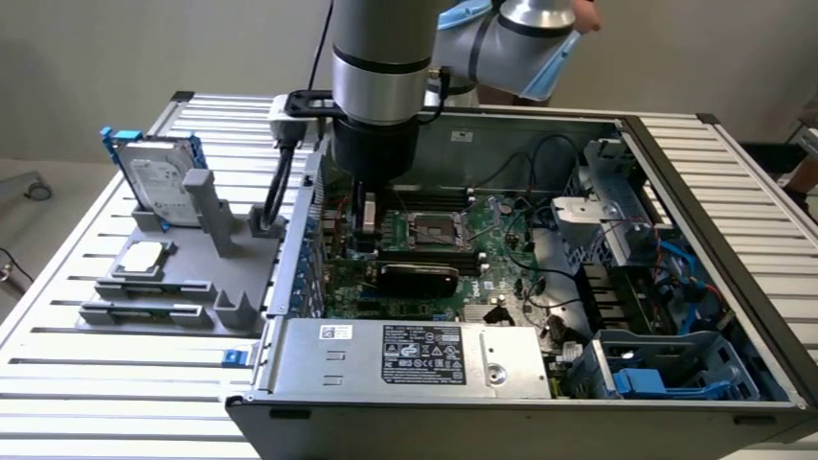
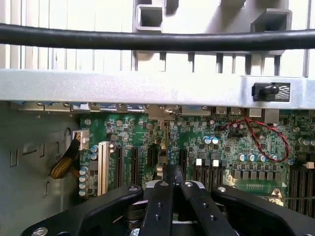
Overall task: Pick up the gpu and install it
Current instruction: 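Insert the gpu into the slot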
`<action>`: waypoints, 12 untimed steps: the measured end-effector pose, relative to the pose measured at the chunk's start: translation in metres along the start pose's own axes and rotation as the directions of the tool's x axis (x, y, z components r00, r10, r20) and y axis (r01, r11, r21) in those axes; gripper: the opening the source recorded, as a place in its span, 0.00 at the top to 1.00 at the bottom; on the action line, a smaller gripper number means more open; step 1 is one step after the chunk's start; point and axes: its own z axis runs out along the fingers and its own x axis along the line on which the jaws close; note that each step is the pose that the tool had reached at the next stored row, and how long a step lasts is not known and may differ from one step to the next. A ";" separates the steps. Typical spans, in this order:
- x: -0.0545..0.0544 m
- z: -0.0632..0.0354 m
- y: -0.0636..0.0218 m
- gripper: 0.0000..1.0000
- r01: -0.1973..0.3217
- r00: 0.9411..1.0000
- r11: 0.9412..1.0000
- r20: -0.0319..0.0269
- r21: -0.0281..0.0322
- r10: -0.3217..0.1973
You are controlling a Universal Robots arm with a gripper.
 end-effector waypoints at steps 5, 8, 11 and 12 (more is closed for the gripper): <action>0.000 0.0006 0.0079 0.89 0.003 1.000 1.000 0.000 -0.018 -0.003; 0.000 0.0007 0.0100 0.89 0.003 1.000 1.000 -0.006 -0.022 -0.004; 0.000 0.0008 0.0113 0.89 0.002 1.000 1.000 -0.021 -0.023 -0.003; 0.000 0.0005 0.0120 0.89 0.002 1.000 1.000 -0.024 -0.023 -0.003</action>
